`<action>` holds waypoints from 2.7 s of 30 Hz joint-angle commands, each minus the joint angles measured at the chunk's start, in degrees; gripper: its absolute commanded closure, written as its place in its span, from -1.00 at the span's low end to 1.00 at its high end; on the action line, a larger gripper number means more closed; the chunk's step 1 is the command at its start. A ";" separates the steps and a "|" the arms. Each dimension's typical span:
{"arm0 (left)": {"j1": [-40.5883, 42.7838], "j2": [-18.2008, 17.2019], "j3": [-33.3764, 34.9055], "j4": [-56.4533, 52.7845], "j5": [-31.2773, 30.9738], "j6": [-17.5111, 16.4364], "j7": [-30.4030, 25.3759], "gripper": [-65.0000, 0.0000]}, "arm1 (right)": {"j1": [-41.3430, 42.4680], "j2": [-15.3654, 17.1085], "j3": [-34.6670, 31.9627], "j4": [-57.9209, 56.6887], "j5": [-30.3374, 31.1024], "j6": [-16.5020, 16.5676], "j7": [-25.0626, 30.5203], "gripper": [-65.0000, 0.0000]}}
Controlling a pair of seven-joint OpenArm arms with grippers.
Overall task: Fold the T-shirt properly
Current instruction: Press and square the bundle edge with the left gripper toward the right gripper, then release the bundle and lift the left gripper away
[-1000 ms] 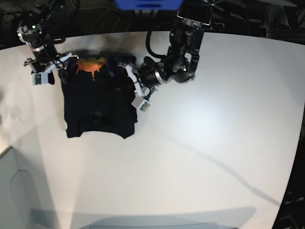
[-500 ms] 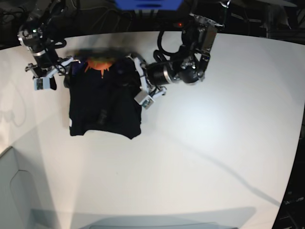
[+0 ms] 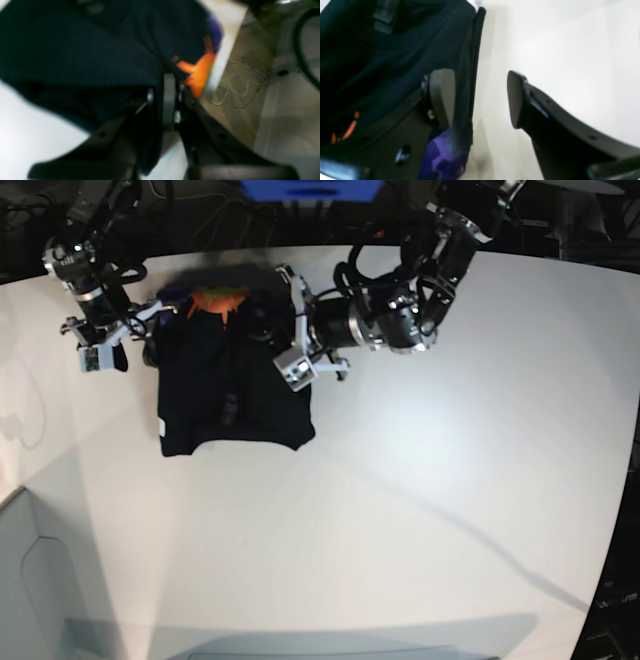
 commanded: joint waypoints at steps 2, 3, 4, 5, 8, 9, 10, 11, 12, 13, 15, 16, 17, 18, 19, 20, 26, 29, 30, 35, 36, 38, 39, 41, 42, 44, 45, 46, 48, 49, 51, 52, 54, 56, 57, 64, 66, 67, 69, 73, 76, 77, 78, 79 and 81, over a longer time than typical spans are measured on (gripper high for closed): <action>-0.62 0.11 -0.06 1.07 -0.90 -0.37 -1.01 0.99 | 0.66 0.28 0.05 0.88 1.20 0.78 1.52 -0.03; -0.45 0.11 -0.06 1.07 -0.90 -0.37 -0.92 0.99 | 0.66 0.28 0.05 0.88 1.20 0.78 1.52 -0.03; -0.36 0.11 -0.06 1.33 -0.90 -0.37 -0.83 0.99 | 0.75 0.28 0.05 0.88 1.20 0.78 1.52 -0.03; -0.18 0.02 0.03 1.51 -0.90 -0.37 -1.01 0.99 | 0.75 0.28 0.05 0.88 1.20 0.78 1.52 -0.03; 0.61 -0.25 -0.06 0.37 -0.73 -0.37 -1.18 1.00 | 0.49 0.28 0.05 0.88 1.20 0.78 1.52 -0.03; 0.61 -0.25 -0.06 -0.87 -0.73 -0.37 -1.18 1.00 | 0.49 0.28 0.05 0.88 1.20 0.78 1.52 -0.03; 0.61 -0.25 -0.06 -2.10 -0.73 -0.37 -1.18 1.00 | 0.49 0.28 0.05 0.88 1.20 0.78 1.52 -0.03; 0.61 -0.25 -0.06 -3.06 -0.73 -0.37 -1.18 1.00 | 0.49 0.28 0.05 0.88 1.20 0.78 1.52 -0.03; 0.69 -0.25 -0.06 -4.03 -0.73 -0.37 -1.18 1.00 | 0.49 0.28 0.05 0.88 1.20 0.78 1.52 -0.03; 0.69 -0.16 -0.06 -5.00 -0.73 -0.37 -1.18 1.00 | 0.49 0.28 0.05 0.88 1.20 0.78 1.52 -0.03; 0.78 -0.07 -0.06 -6.67 -0.81 -0.37 -1.18 0.99 | 0.66 0.28 0.05 0.88 1.20 0.78 1.52 -0.03; 0.78 -0.07 -0.06 -7.37 -0.81 -0.37 -1.18 0.99 | 0.66 0.28 0.05 0.88 1.20 0.78 1.52 -0.03; 0.87 -0.07 -0.06 -7.99 -0.81 -0.37 -1.18 0.99 | 0.75 0.28 0.05 0.88 1.20 0.78 1.52 -0.03; 0.87 -0.07 -0.15 -8.60 -0.81 -0.37 -1.18 0.99 | 0.75 0.28 0.05 0.88 1.20 0.78 1.52 -0.03; 0.87 -0.07 -0.23 -9.39 -0.81 -0.37 -1.18 0.98 | 0.84 0.28 0.05 0.97 1.20 0.78 1.52 -0.03; 0.61 -0.07 -0.23 -10.36 -0.81 -0.37 -1.18 0.98 | 0.84 0.28 0.05 0.97 1.20 0.78 1.52 -0.04; 0.43 -0.33 -0.50 -11.33 -1.25 -0.37 -1.18 0.98 | 0.84 0.28 -0.12 1.06 1.20 0.78 1.52 -0.04; 0.61 -0.33 -0.85 -9.83 -1.34 -0.37 -1.18 0.98 | 0.58 0.37 -1.44 1.41 1.20 0.78 1.69 -0.04; 0.78 -0.33 -1.73 -8.95 -1.34 -0.37 -0.83 0.98 | 0.49 0.46 -1.97 1.41 1.20 0.78 1.78 -0.04; 0.96 -0.25 -3.31 -5.44 -1.43 -0.37 -0.57 0.71 | 0.40 0.37 -2.76 1.41 1.20 0.78 1.78 -0.04; 1.05 -0.33 -3.31 -5.00 -1.43 -0.37 -0.57 0.55 | 0.40 0.37 -2.76 1.41 1.20 0.78 1.78 -0.04; 1.05 -0.42 -3.31 -4.56 -1.43 -0.37 -0.48 0.15 | 0.49 0.37 -2.76 1.41 1.20 0.78 1.78 -0.04; 1.13 -0.69 -3.22 -4.47 -1.43 -0.37 -0.48 -0.03 | 0.58 0.37 -2.76 1.41 1.20 0.78 1.78 -0.04; 2.01 -1.65 -3.05 -4.47 -1.43 -0.37 -0.48 -0.20 | 0.66 0.46 -2.76 1.41 1.20 0.78 1.78 -0.04; 2.28 -1.83 -3.40 -4.38 -1.43 -0.37 -0.48 -0.20 | 0.66 0.46 -2.76 1.41 1.20 0.78 1.78 -0.04; 2.63 -2.27 -3.49 -4.38 -1.43 -0.37 -0.48 -0.20 | 0.66 0.55 -2.76 1.50 1.20 0.78 1.78 -0.04; 2.72 -2.36 -3.57 -4.38 -1.43 -0.37 -0.57 -0.20 | 0.66 0.55 -2.76 1.93 1.20 0.78 1.78 -0.04; 2.80 -2.71 -4.45 -4.29 -1.43 -0.37 -0.57 -0.20 | 0.66 0.46 -2.76 2.37 1.20 0.78 1.69 -0.04; 4.48 -4.38 -7.09 -2.80 -1.43 -0.37 -0.57 -0.21 | 0.58 0.28 -3.90 3.43 1.28 0.78 1.78 -0.04; 5.27 -4.73 -8.94 -1.57 -1.43 -0.37 -0.57 -0.21 | 0.40 0.28 -5.13 4.04 1.28 0.78 1.78 -0.04; 6.76 -4.99 -14.21 1.16 -1.43 -0.37 -0.57 -0.21 | 0.31 0.28 -7.77 4.48 1.28 0.78 1.60 -0.04; 7.64 -4.99 -17.03 2.39 -1.43 -0.46 -0.48 -0.21 | 0.31 0.28 -9.09 4.48 1.28 0.78 1.52 -0.04; 9.40 -4.99 -23.53 4.06 -1.43 -0.90 -0.48 -0.21 | 0.05 0.28 -11.99 4.40 1.28 0.78 1.52 -0.04; 10.63 -4.82 -30.74 5.20 -1.43 -0.90 -0.48 -0.21 | -0.74 0.28 -15.68 4.40 1.28 0.78 1.69 -0.03; 10.72 -4.73 -33.90 5.38 -1.43 -0.90 -0.48 -0.21 | -1.01 0.28 -17.35 4.40 1.28 0.78 1.69 -0.03; 10.37 -4.55 -52.19 3.09 -1.34 -0.81 -0.48 -0.21 | -2.32 1.16 -27.02 2.73 1.20 0.78 1.78 -0.03; 10.37 -4.55 -54.92 3.00 -1.34 -0.81 -0.48 -0.21 | -2.15 1.42 -27.55 0.79 1.20 0.78 1.87 -0.03; 10.37 -4.73 -55.79 3.00 -1.34 -0.81 -0.48 -0.21 | -1.80 1.42 -27.55 -0.61 1.20 0.78 1.87 -0.03; 10.63 -4.82 -57.03 3.00 -1.34 -0.81 -0.48 -0.21 | -1.09 1.42 -27.64 -3.34 1.20 0.78 1.87 -0.03; 10.72 -4.64 -58.52 3.00 -1.16 -0.81 -0.39 -0.21 | -2.32 5.12 -32.12 -6.42 1.20 0.78 1.96 -0.03; 11.07 -4.55 -58.61 3.00 -1.16 -0.81 1.10 -0.21 | -2.50 7.84 -36.34 -6.59 1.20 0.78 1.96 -0.03; 11.07 -4.55 -58.61 3.00 -1.34 -0.81 1.90 -0.21 | -2.50 8.63 -37.49 -6.59 1.20 0.78 1.96 -0.03; 10.89 -4.55 -58.61 3.00 -1.34 -0.81 2.69 -0.21 | -2.41 9.51 -38.54 -6.50 1.20 0.78 1.96 -0.03; 10.89 -4.55 -58.61 3.00 -1.16 -0.81 3.13 -0.21 | -2.24 10.13 -39.42 -6.50 1.20 0.78 1.96 -0.03; 10.89 -4.55 -58.61 3.00 -1.25 -0.81 3.48 -0.21 | -2.15 11.62 -40.65 -6.59 1.20 0.78 1.96 -0.03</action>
